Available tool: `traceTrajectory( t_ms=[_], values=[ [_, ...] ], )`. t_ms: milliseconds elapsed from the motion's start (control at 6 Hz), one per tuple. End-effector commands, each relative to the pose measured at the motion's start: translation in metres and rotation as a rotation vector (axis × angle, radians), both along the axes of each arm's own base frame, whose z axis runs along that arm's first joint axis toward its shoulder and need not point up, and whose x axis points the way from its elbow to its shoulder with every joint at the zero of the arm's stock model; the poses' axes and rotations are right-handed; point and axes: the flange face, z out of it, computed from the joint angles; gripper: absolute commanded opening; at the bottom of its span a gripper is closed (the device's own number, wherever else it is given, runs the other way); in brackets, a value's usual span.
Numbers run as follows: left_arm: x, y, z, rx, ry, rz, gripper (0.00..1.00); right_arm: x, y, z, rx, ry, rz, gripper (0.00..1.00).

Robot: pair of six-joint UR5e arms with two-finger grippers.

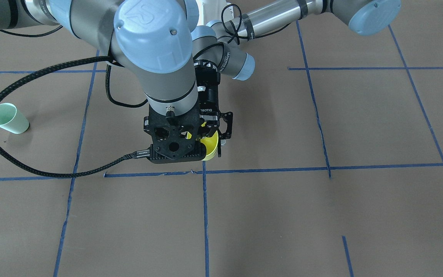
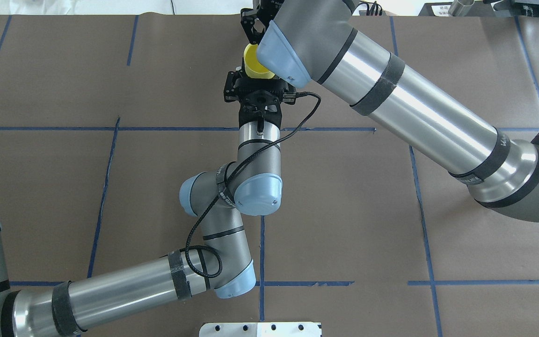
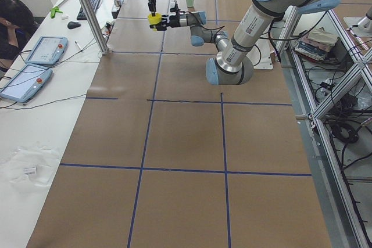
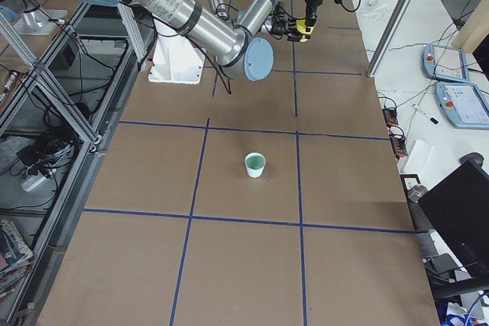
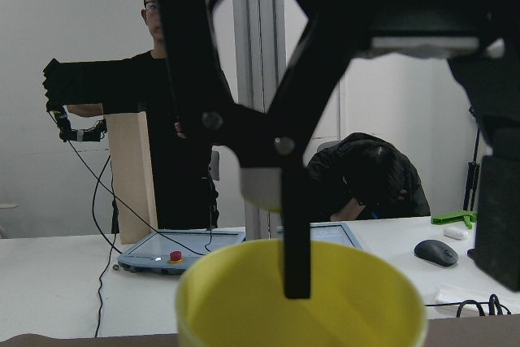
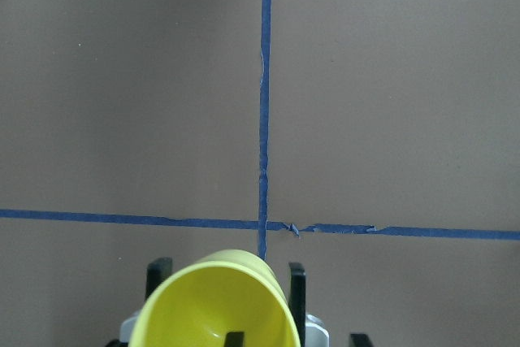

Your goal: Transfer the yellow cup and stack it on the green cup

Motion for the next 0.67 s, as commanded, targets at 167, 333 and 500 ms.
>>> traceTrajectory(
  t_ms=[167,333,500],
  values=[
    [0.0,0.0,-0.0004,0.0,0.001,0.001,0.39,-0.0019,-0.0017,0.0032,-0.009,0.004,-0.001,0.42],
    [-0.0003,0.0002,0.0002,0.0,-0.001,0.001,0.39,-0.0028,-0.0027,0.0049,-0.013,0.006,-0.001,0.42],
    [-0.0003,0.0002,0.0002,0.0,-0.001,0.001,0.39,-0.0043,-0.0028,0.006,-0.015,0.008,-0.003,0.43]
  ],
)
